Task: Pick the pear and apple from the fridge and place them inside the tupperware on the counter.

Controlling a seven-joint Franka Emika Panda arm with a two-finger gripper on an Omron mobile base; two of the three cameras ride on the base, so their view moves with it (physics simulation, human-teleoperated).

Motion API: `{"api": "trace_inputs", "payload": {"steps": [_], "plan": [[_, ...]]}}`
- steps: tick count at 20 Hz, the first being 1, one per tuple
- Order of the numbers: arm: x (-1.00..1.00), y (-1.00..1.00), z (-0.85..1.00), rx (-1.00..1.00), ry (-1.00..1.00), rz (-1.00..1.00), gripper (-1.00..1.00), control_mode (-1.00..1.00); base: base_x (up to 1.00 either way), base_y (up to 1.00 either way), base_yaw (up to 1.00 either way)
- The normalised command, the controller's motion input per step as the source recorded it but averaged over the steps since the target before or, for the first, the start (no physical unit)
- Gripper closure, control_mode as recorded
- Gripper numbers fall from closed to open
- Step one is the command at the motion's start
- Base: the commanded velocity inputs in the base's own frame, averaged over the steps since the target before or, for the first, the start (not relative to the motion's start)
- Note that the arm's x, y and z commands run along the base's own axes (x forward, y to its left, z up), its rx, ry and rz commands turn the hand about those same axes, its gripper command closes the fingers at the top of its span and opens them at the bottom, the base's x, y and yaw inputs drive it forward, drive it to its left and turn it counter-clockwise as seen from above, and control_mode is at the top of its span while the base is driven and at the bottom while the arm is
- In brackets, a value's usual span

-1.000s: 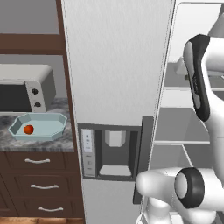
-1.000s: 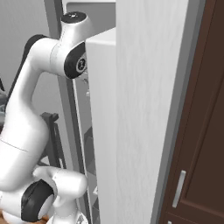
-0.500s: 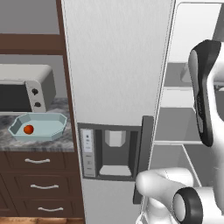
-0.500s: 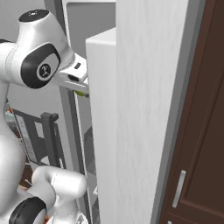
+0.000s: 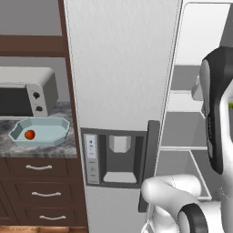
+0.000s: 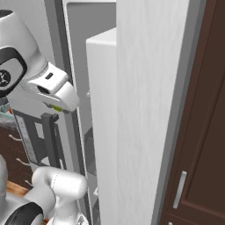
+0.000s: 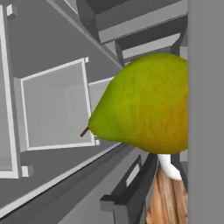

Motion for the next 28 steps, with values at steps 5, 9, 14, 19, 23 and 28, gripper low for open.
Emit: {"api": "trace_inputs", "payload": {"steps": [5, 9, 14, 19, 23, 28], "plan": [[-0.56, 0.57, 0.00, 0.00, 0.11, 0.00, 1.00, -1.00, 0.00, 0.00, 0.00], [-0.10, 0.18, 0.00, 0.00, 0.07, 0.00, 1.00, 1.00, -0.18, 0.69, 0.00], [0.00, 0.00, 0.00, 0.00, 0.00, 0.00, 1.00, 1.00, -0.12, 1.00, 0.00], [0.00, 0.00, 0.00, 0.00, 0.00, 0.00, 1.00, 1.00, 0.00, 1.00, 0.00], [0.00, 0.00, 0.00, 0.00, 0.00, 0.00, 1.00, 1.00, 0.01, 1.00, 0.00], [0.00, 0.00, 0.00, 0.00, 0.00, 0.00, 1.00, 1.00, 0.50, 0.99, -0.15]]}}
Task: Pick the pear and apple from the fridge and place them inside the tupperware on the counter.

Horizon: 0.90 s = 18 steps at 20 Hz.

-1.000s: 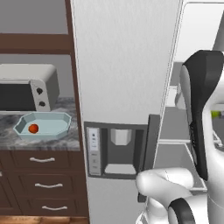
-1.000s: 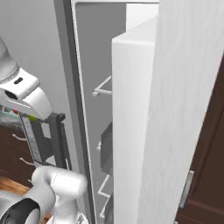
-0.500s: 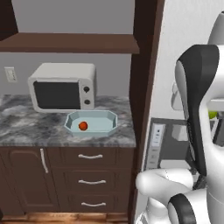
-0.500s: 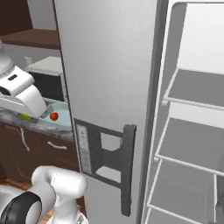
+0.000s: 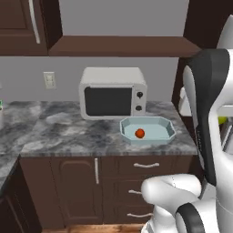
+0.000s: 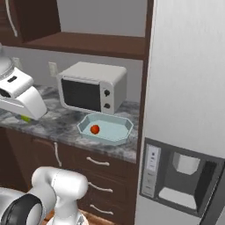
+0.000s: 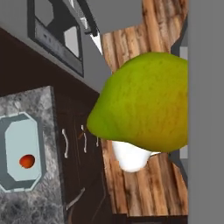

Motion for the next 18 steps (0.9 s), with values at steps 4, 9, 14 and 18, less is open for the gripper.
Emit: {"api": "trace_inputs", "payload": {"steps": [4, 9, 14, 18], "plan": [[0.00, 0.00, 0.00, 0.00, 0.00, 0.00, 1.00, 1.00, 0.76, 0.65, -0.49], [0.00, 0.00, 0.00, 0.00, 0.00, 0.00, 1.00, 1.00, 0.74, 0.28, -0.51], [0.15, 0.01, -0.11, 0.00, 0.11, 0.00, 1.00, -1.00, 0.58, 0.17, -0.10], [0.60, 0.00, -0.87, 0.00, 0.44, 0.00, 1.00, -1.00, 0.00, 0.00, 0.00]]}}
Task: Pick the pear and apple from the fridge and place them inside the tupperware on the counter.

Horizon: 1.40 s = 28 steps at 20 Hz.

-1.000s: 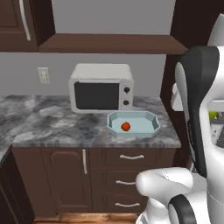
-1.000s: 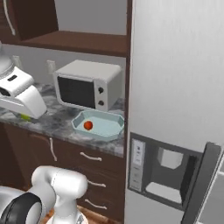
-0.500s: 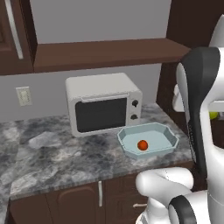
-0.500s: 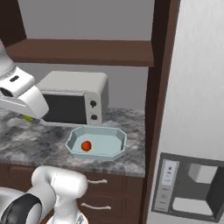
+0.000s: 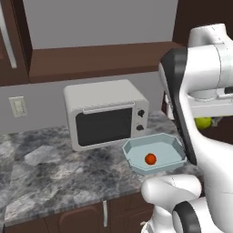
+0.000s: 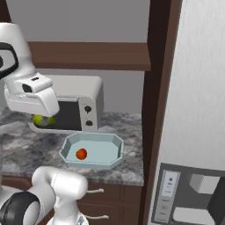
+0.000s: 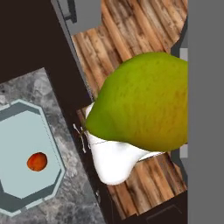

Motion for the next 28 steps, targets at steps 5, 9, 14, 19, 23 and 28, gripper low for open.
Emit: {"api": "trace_inputs", "payload": {"steps": [5, 9, 14, 19, 23, 28], "plan": [[0.33, 0.00, -0.99, 0.00, 0.11, 0.00, 1.00, -1.00, 0.00, 0.00, 0.00], [0.39, -0.02, -0.82, 0.00, -0.04, 0.00, 1.00, -1.00, 0.00, 0.00, 0.00], [0.79, -0.06, -0.50, 0.00, 0.00, 0.00, 1.00, -1.00, 0.00, 0.00, 0.00], [0.92, -0.22, -0.41, 0.00, 0.02, 0.00, 1.00, -1.00, 0.00, 0.00, 0.00], [0.71, -0.22, -0.60, 0.00, 0.01, 0.00, 1.00, -1.00, 0.00, 0.00, 0.00], [0.68, -0.21, -0.69, 0.00, 0.00, 0.00, 1.00, -1.00, 0.00, 0.00, 0.00]]}}
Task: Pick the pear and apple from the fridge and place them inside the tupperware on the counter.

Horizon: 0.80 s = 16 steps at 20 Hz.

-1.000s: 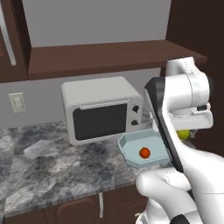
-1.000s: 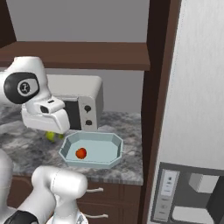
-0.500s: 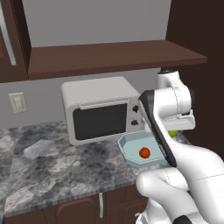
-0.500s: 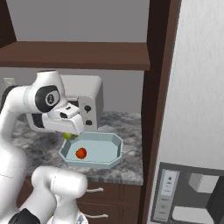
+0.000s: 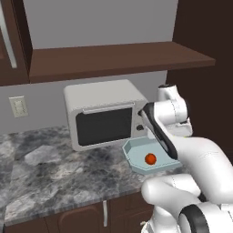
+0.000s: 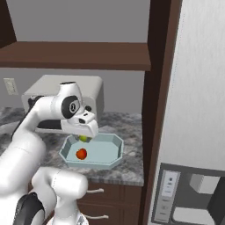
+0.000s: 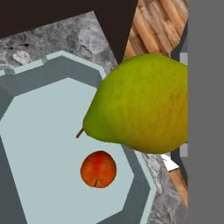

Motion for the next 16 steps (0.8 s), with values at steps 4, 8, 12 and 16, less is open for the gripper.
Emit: {"api": "trace_inputs", "payload": {"steps": [4, 8, 12, 16], "plan": [[0.66, -0.17, -0.70, 0.00, 0.00, 0.00, 1.00, -1.00, 0.00, 0.00, 0.00], [0.45, -0.10, -0.60, 0.00, 0.00, 0.00, 1.00, -1.00, 0.00, 0.00, 0.00], [0.31, -0.06, -0.50, 0.00, -0.02, 0.01, 1.00, -1.00, 0.00, 0.00, 0.00], [0.17, -0.08, -0.42, 0.00, -0.10, 0.00, 1.00, -1.00, 0.00, 0.00, 0.00]]}}
